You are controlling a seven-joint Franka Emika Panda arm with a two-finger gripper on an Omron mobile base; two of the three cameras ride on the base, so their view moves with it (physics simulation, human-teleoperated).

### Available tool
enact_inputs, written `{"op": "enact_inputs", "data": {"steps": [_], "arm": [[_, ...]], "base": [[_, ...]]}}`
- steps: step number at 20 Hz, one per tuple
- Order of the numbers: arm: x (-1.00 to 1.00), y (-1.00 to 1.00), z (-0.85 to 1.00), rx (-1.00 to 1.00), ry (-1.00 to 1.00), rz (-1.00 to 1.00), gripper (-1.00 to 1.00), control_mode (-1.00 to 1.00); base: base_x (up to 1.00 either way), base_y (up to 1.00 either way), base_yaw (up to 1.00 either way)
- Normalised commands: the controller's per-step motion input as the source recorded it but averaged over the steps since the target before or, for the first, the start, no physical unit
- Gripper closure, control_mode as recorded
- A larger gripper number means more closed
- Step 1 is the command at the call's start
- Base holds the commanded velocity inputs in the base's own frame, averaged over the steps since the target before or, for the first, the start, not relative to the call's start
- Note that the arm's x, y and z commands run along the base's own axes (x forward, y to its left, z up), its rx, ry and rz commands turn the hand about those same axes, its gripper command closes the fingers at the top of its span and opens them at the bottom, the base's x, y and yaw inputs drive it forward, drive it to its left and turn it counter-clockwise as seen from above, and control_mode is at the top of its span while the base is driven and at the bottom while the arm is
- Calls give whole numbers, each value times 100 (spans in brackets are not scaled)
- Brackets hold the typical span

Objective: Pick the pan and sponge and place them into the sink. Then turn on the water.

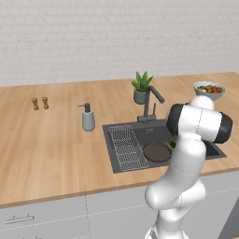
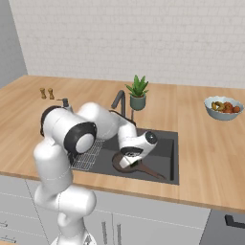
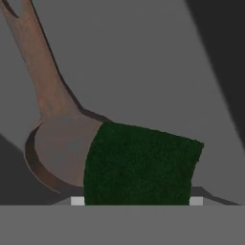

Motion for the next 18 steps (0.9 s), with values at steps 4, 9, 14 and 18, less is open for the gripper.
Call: {"op": "enact_inputs", "data": {"steps": [4,9,14,18], "arm": [[41,0,-27,6,0,0,100,-100],[54,-2,-36,9,0,0,100,-100],[51,-24,-46,11,1,0,100,-100],[48,-21,-49,10,1,0,100,-100]], "base": [[0,0,0],[0,0,0],[0,0,0],[0,0,0]]}}
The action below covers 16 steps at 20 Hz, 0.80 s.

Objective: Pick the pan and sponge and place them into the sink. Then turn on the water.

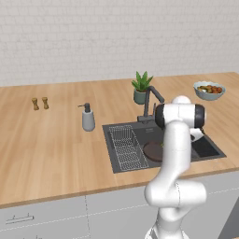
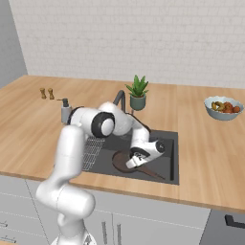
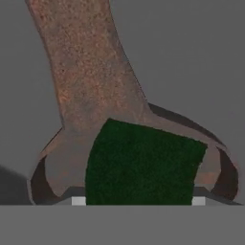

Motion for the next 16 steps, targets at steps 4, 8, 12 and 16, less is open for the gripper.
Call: {"op": "enact_inputs", "data": {"steps": [4,8,12,16], "arm": [[46,-11,-51,7,0,0,100,-100],[39,-2,-51,3,0,0,-100,-100],[3,0,-17,0,-5,0,-100,-100],[-18,0,0,2,-17,0,-100,-100]], "base": [[0,0,0],[0,0,0],[0,0,0],[0,0,0]]}}
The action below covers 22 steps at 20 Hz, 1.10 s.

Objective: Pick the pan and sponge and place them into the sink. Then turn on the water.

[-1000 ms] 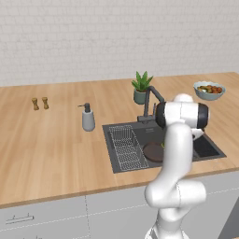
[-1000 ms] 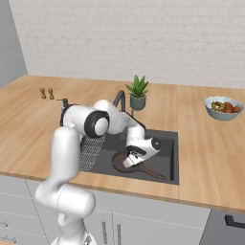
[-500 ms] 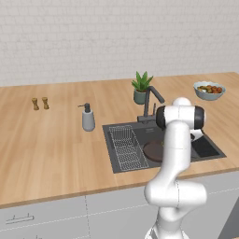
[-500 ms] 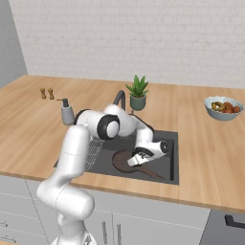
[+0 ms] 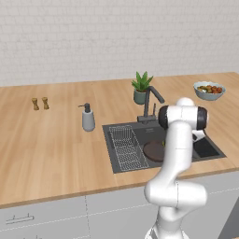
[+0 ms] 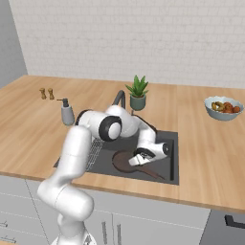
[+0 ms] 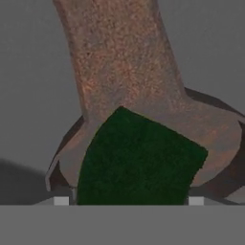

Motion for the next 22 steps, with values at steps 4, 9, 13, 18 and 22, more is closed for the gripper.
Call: {"op": "enact_inputs", "data": {"steps": [4,9,13,18,22], "arm": [[-10,1,10,0,-16,-3,-100,-100],[-1,6,53,1,-3,-4,-100,-100],[-11,-6,100,10,0,-11,-100,-100],[-4,-3,95,7,-3,-9,-100,-100],[0,0,63,2,-15,-12,-100,-100]], "base": [[0,0,0],[0,0,0],[0,0,0],[0,0,0],[0,0,0]]}}
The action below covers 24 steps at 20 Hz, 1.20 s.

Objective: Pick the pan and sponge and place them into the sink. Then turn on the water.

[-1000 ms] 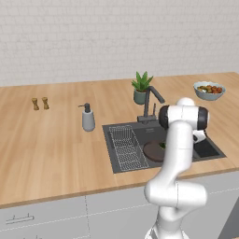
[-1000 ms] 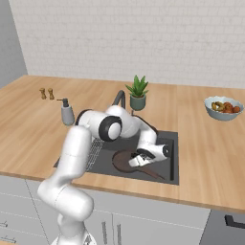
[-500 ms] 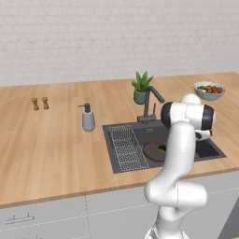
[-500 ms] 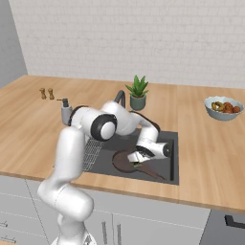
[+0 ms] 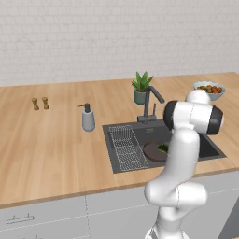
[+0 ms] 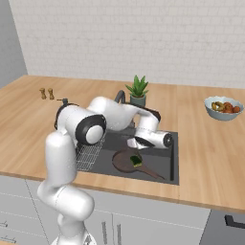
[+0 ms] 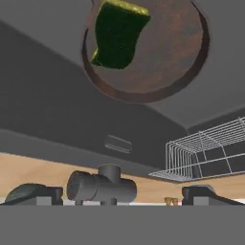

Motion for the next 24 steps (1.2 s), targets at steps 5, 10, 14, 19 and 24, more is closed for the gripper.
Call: {"op": "enact_inputs", "data": {"steps": [5,10,14,19,24], "arm": [[0,4,31,5,-26,-8,-100,-100],[5,6,12,8,-27,0,-100,-100],[2,9,36,7,-22,0,-100,-100],[19,6,39,4,-18,1,-100,-100],[41,7,11,0,-5,1,-100,-100]], "base": [[0,0,0],[0,0,0],[0,0,0],[0,0,0],[0,0,0]]}}
